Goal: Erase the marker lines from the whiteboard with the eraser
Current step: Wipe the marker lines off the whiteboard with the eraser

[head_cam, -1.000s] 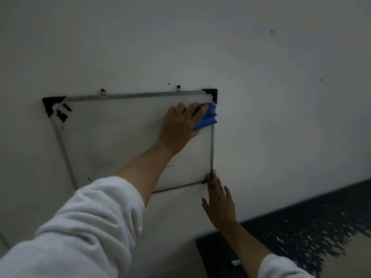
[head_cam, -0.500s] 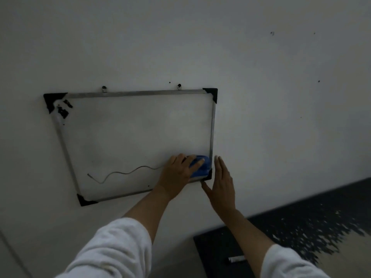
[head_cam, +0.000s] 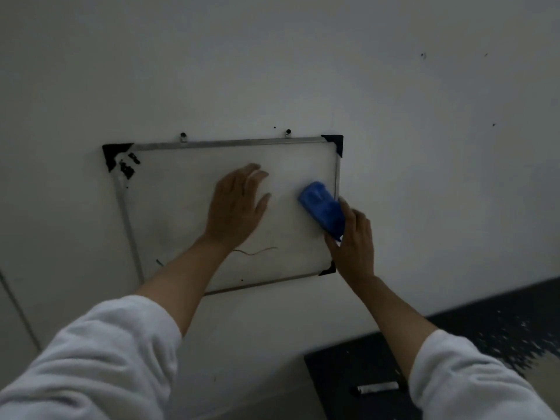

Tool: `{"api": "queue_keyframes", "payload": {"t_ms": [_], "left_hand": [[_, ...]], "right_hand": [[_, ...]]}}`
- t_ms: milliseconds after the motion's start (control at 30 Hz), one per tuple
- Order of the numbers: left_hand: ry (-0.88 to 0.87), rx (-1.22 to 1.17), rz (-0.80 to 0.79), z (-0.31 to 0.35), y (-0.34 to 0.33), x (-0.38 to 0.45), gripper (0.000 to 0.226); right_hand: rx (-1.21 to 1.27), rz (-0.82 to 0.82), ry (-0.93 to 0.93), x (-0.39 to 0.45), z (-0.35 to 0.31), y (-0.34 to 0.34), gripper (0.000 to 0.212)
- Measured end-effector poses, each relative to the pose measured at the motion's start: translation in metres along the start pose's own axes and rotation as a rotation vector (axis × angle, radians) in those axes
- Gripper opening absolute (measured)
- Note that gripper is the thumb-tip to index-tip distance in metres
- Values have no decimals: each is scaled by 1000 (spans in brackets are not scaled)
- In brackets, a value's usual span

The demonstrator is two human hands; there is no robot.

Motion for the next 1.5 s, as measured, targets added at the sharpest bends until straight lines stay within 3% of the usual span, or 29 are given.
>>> {"api": "queue_keyframes", "payload": {"t_ms": [167,300,500,600,700,767,900,933,1000,1100,1133,1167,1267,1333,1467,1500], "left_hand": [[-56,327,-23,-35,10,6,52],[-75,335,-79,-42,1,-19,63],[-57,384,-54,-44,-10,-40,70],[-58,387,-47,-44,-12,-42,68],[-56,396,-45,-44,-14,-42,66],[-59,392,-48,-44,-16,-43,66],[-70,408,-51,-45,-19,-43,67],[-72,417,-46,-45,-19,-43,67],[-72,420,-41,-45,-19,-43,66],[-72,420,-27,-45,-20,-44,66],[-74,415,-26,-45,-21,-44,66],[-76,411,-27,-45,-21,-44,66],[-85,399,-35,-46,-23,-44,66],[-88,407,-27,-47,-23,-44,67],[-75,402,-19,-45,-22,-44,67],[-74,396,-22,-45,-22,-44,67]], "right_hand": [[-222,-10,51,20,-18,-4,88],[-168,9,14,-3,-39,-28,88],[-149,-143,258,-58,-78,-84,81],[-114,9,93,-58,-43,-64,82],[70,193,-296,-64,-16,-55,78],[143,216,-365,-68,-33,-68,79],[-18,-39,124,-77,-80,-94,82],[-44,-54,159,-76,-71,-91,82],[-21,57,2,-73,-37,-74,82],[115,239,-422,-82,2,-63,82],[141,256,-453,-83,-1,-67,82],[142,238,-403,-82,-12,-72,82],[45,4,-3,-88,-51,-93,82],[20,-21,61,-84,-42,-87,82],[139,230,-412,-69,3,-62,82],[157,246,-455,-67,0,-63,80]]}}
Point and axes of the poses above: each hand's wrist, its own x-axis towards the middle knuckle, its own y-axis out of the back of the hand, z = x × y, the point moved 8 cm from there along x, towards the middle knuckle, and after that the axes turned 5 degrees about y, right-handed, at the moved point
